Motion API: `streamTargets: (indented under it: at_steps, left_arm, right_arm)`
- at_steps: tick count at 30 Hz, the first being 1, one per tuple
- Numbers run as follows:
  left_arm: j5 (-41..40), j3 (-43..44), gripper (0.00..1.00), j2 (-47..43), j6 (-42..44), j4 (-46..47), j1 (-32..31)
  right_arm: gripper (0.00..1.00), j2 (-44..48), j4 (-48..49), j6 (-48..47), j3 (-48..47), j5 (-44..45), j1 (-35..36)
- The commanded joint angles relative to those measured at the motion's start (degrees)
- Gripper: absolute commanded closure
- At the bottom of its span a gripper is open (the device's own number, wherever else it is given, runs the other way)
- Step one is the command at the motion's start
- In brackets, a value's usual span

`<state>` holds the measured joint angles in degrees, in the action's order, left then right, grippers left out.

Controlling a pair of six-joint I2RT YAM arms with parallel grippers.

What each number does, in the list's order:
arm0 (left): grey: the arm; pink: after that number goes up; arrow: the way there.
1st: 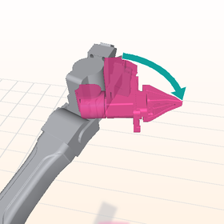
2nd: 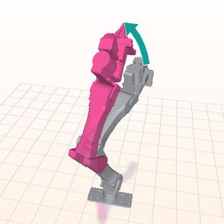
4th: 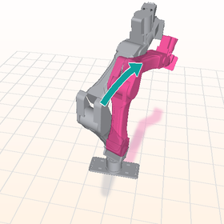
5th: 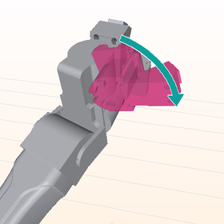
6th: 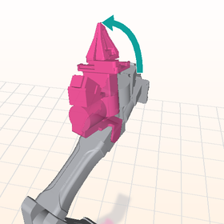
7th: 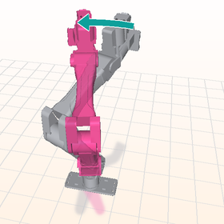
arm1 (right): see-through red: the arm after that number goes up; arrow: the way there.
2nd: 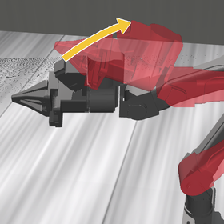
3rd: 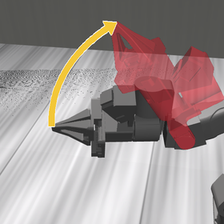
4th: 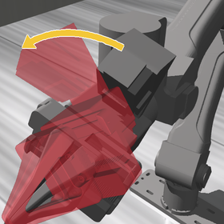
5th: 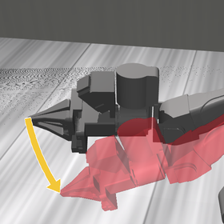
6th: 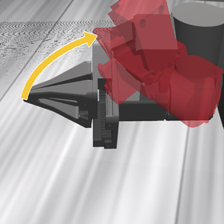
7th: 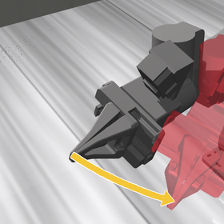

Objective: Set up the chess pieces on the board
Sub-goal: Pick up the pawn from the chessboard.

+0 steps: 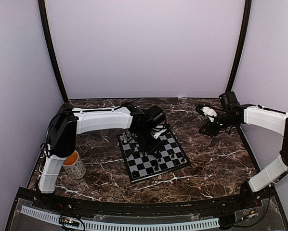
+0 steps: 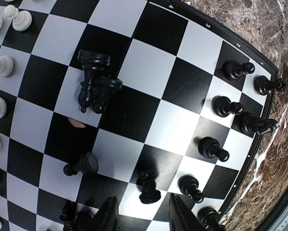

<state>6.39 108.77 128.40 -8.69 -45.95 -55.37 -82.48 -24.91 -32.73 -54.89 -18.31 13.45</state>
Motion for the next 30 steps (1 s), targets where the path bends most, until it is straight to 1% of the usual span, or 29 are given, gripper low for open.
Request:
streamTargets:
  at_steps: [1,8,13,21,27,30]
  left_arm:
    - [0.3,-1.2,0.62,-1.9,-1.1,-0.6,0.4]
    - [1.4,-1.0,0.64,-0.5,-0.5,-0.2,0.7]
    - [1.8,-1.0,0.68,0.6,-0.2,-0.7,1.0]
    - [1.9,-0.8,0.7,2.0,0.1,-0.7,1.0]
    - [1.7,-0.6,0.73,2.9,0.4,-0.8,1.0]
    - [1.9,-0.7,0.77,3.2,0.6,-1.0,1.1]
  right_arm:
    - [0.5,-0.3,0.0,-0.3,-0.1,-0.2,0.5]
    - [0.5,-0.2,0.1,-0.4,0.0,0.0,0.5]
    - [0.5,-0.3,0.0,-0.4,0.1,0.1,0.5]
    - [0.5,-0.4,0.1,-0.4,0.1,0.1,0.5]
    - [0.5,-0.2,0.1,-0.4,0.1,0.2,0.5]
    - [0.5,-0.1,0.1,-0.4,0.1,0.2,0.5]
